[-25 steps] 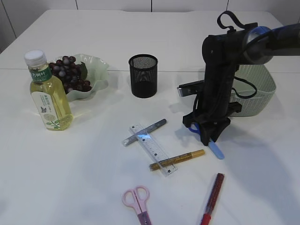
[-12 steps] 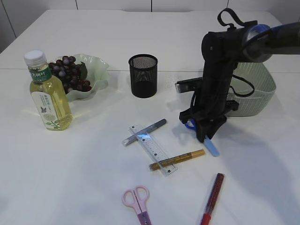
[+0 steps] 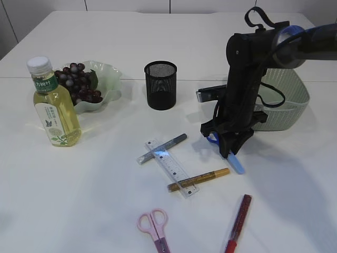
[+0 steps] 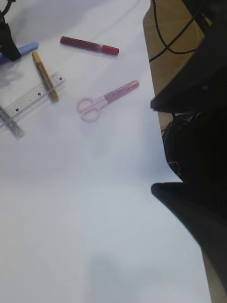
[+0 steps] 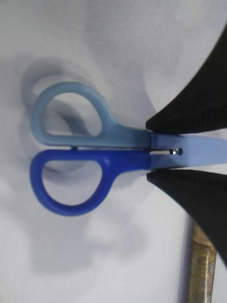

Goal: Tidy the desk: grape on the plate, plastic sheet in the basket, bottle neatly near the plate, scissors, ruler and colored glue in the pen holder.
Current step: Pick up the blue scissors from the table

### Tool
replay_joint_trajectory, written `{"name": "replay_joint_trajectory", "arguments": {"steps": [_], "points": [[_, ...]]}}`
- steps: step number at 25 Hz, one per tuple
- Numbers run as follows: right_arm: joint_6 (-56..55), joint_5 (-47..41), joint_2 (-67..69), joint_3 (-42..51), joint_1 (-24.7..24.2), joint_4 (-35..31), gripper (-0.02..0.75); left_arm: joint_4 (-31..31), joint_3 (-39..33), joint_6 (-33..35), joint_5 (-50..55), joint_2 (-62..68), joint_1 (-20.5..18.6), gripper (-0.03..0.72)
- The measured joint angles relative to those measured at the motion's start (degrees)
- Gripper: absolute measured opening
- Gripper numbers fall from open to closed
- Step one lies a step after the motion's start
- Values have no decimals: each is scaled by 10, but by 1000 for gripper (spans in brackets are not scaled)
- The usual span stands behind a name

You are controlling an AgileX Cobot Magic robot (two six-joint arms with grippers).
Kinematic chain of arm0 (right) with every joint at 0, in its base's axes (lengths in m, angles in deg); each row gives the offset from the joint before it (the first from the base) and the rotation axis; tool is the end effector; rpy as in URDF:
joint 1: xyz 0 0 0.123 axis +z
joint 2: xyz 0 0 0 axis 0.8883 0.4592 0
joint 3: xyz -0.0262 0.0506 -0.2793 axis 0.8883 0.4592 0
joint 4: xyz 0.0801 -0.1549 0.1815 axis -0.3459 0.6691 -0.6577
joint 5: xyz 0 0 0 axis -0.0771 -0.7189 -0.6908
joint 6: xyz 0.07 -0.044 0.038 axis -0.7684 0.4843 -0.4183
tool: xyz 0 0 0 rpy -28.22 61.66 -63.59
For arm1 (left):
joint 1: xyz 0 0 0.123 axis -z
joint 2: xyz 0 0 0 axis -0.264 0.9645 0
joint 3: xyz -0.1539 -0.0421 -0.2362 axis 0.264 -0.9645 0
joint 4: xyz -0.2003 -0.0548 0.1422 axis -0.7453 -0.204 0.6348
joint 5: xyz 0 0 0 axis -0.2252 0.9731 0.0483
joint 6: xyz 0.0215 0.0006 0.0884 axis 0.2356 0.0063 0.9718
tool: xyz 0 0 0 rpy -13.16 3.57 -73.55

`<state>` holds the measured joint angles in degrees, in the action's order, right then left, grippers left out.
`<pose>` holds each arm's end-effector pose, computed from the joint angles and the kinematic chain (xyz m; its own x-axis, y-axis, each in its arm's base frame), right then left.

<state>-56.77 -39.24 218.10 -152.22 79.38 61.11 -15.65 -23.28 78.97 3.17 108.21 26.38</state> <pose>0.4264 0.1364 0.1322 -0.9264 -0.3714 0.0621 -0.3651 0.9262 0.0939 0.1096 -0.0495 0.3372 -0.8829 -0.0829 -0.4621 0.1179 0.9136 -0.3892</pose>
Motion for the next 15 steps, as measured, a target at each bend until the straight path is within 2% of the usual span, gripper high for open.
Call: {"name": "replay_joint_trajectory", "arguments": {"steps": [15], "points": [[-12,0,-18,0,0,-11,215,0,0,0,-34,0,0,354]]}}
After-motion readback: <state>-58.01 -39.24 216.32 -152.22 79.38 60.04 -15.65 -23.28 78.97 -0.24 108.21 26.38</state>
